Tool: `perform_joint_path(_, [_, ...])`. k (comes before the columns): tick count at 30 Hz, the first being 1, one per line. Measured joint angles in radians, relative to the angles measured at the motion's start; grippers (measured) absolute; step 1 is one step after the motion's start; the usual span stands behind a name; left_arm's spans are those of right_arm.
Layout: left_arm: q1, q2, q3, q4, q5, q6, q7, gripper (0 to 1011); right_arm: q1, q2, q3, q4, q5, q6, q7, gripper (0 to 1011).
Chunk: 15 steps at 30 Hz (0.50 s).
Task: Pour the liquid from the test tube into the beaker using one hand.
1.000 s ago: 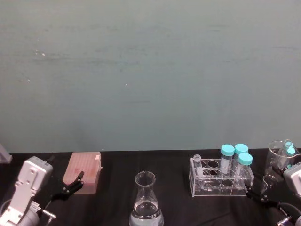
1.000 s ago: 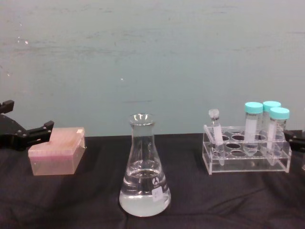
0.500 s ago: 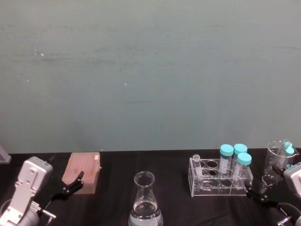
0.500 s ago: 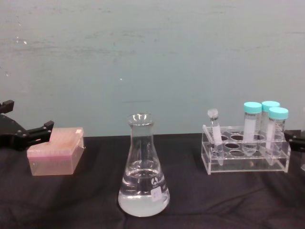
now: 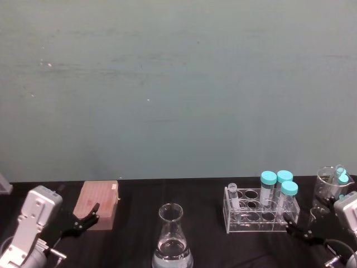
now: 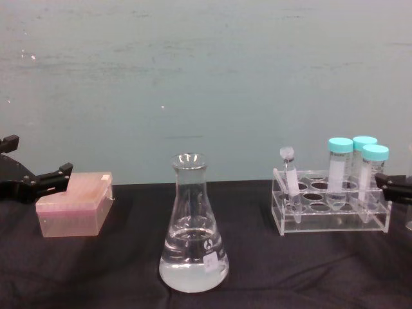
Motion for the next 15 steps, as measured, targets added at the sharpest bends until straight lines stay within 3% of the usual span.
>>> perform_joint_path(7, [0.0, 0.0, 0.0, 0.0, 0.0, 0.0, 0.0, 1000, 0.022, -0.024, 0.002, 0.001, 0.005, -0.016, 0.061, 1002])
perform_joint_path(15, [0.0, 0.0, 0.0, 0.0, 0.0, 0.0, 0.0, 1000, 0.071, -0.065, -0.023, 0.0, 0.007, -0.025, 0.158, 1002])
